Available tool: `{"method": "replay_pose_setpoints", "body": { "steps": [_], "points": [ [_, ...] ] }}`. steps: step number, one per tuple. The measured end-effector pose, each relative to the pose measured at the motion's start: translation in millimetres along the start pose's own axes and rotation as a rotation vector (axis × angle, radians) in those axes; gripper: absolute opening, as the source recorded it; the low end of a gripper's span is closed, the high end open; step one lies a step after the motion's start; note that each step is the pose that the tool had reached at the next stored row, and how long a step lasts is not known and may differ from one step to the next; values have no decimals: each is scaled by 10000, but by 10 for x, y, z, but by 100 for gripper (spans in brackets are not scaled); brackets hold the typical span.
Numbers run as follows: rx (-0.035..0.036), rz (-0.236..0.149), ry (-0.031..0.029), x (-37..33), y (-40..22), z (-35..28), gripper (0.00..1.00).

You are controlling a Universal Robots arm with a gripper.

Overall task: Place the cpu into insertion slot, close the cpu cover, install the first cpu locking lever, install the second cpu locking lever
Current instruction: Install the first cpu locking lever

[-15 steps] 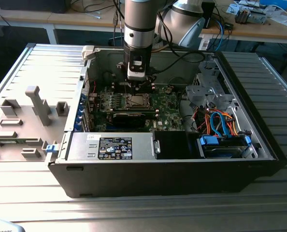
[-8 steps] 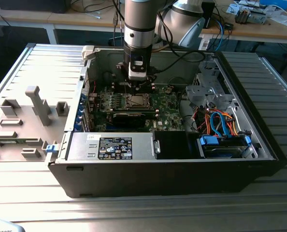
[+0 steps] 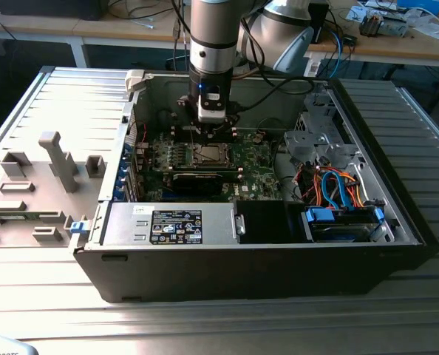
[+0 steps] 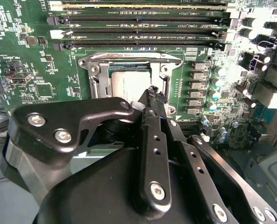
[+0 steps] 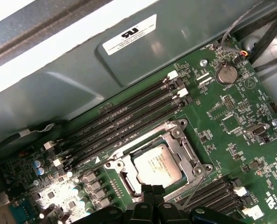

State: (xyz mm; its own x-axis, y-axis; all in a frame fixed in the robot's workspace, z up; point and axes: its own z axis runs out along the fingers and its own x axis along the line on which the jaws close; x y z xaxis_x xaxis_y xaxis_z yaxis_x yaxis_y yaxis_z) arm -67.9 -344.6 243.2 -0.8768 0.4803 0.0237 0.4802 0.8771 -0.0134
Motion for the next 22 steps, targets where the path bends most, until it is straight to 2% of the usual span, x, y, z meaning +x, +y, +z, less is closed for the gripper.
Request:
{"method": "replay_pose_setpoints", "body": {
  "steps": [22],
  "points": [
    [3,-680,-3,-1,1,1,11]
  ]
}}
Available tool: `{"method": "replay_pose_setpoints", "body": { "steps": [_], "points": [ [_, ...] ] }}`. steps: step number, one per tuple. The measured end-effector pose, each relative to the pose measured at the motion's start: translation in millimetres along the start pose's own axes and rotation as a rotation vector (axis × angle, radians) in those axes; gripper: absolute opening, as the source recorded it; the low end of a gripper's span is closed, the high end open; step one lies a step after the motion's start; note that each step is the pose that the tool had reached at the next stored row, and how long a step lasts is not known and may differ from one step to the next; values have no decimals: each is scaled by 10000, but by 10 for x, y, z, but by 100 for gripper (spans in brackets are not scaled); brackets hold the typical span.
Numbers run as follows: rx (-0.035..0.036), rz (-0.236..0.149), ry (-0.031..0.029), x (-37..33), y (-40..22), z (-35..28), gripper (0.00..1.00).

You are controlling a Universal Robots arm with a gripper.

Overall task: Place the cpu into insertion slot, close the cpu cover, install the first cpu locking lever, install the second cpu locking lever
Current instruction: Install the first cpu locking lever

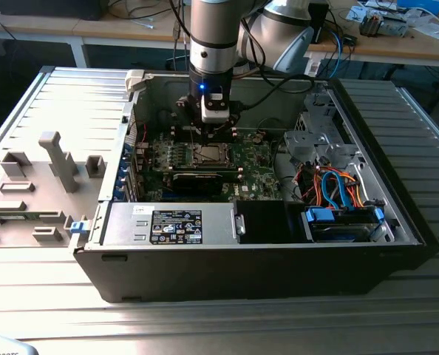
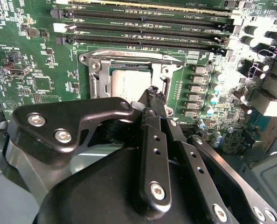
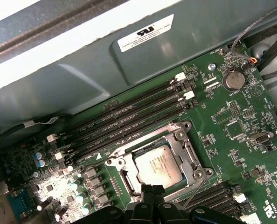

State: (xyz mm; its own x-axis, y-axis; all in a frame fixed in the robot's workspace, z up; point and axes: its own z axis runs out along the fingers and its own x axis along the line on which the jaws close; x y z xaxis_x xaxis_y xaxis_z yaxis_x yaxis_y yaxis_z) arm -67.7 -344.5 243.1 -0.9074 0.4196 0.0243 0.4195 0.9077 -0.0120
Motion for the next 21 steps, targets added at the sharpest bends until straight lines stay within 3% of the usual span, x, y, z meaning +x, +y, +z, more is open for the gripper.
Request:
{"method": "replay_pose_setpoints", "body": {
  "steps": [19,21],
  "points": [
    [-44,-230,21,-3,-4,-1,11],
    [-117,-270,54,-4,-5,-1,11]
  ]
}}
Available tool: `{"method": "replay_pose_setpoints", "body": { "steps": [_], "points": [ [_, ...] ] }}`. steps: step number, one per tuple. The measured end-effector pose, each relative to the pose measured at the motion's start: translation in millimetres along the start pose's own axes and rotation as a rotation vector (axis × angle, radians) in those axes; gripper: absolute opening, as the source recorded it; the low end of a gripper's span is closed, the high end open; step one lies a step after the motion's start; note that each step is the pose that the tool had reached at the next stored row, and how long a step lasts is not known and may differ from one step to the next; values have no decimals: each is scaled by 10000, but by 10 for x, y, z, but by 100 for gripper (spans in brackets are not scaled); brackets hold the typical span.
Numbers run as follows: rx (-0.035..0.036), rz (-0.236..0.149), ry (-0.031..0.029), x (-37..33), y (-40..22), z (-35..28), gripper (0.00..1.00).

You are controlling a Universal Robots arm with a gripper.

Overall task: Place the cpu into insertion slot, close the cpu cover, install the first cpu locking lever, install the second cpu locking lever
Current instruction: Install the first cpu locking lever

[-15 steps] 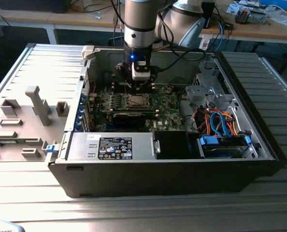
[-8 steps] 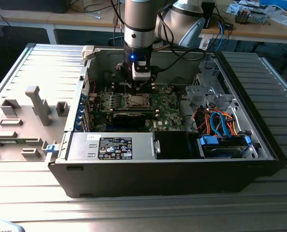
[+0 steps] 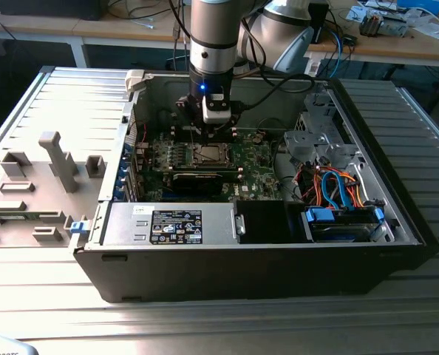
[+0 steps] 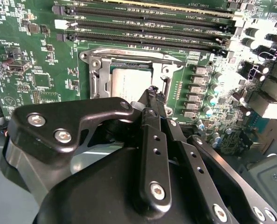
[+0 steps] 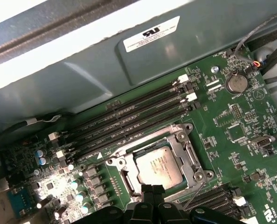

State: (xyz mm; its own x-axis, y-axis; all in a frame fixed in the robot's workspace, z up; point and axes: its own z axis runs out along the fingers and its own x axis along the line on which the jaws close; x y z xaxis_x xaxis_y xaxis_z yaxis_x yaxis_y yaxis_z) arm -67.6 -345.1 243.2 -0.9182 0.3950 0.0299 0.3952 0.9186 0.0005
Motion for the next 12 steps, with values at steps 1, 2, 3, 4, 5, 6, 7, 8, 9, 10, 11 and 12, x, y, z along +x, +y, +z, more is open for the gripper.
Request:
{"method": "replay_pose_setpoints", "body": {
  "steps": [1,2,3,4,5,6,7,8,9,10,11,12],
  "points": [
    [-25,-21,11,0,0,0,11],
    [-62,-52,27,0,0,0,11],
    [-78,-79,34,1,1,0,11],
    [-84,-116,36,1,1,1,11],
    [-90,-152,40,0,1,1,11],
    [-94,-196,43,0,1,0,11],
    [-106,-257,49,1,0,0,11],
    [-115,-281,53,0,1,0,11],
    [-118,-302,54,0,1,0,11],
    [-121,-316,56,1,1,1,11],
    [-122,-326,57,0,1,1,11],
    [-123,-339,58,0,1,0,11]
  ]
}}
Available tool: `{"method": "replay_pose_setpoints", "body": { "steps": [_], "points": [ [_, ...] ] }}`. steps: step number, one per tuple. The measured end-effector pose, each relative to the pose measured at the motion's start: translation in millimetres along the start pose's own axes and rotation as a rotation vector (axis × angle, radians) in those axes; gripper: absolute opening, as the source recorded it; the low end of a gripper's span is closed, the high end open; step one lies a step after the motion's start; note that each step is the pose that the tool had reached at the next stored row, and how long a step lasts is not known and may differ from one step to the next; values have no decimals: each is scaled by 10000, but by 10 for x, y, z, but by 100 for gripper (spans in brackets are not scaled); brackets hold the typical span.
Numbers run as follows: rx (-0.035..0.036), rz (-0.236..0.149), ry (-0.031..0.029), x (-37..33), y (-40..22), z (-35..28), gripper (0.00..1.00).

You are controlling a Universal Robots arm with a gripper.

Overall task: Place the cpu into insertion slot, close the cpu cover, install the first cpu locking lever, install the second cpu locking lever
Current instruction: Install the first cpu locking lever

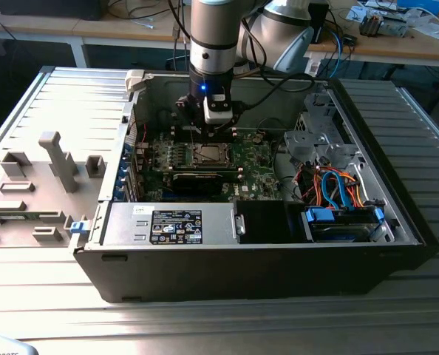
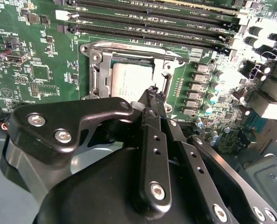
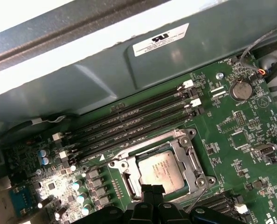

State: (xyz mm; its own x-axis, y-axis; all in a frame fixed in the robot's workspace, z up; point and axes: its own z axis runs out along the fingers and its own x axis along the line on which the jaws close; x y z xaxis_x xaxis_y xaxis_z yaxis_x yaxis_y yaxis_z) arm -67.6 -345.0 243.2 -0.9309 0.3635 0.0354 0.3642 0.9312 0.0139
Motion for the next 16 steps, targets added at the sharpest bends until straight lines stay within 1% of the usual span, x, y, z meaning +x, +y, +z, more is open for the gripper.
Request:
{"method": "replay_pose_setpoints", "body": {
  "steps": [16],
  "points": [
    [-28,-112,14,0,0,0,11]
  ]
}}
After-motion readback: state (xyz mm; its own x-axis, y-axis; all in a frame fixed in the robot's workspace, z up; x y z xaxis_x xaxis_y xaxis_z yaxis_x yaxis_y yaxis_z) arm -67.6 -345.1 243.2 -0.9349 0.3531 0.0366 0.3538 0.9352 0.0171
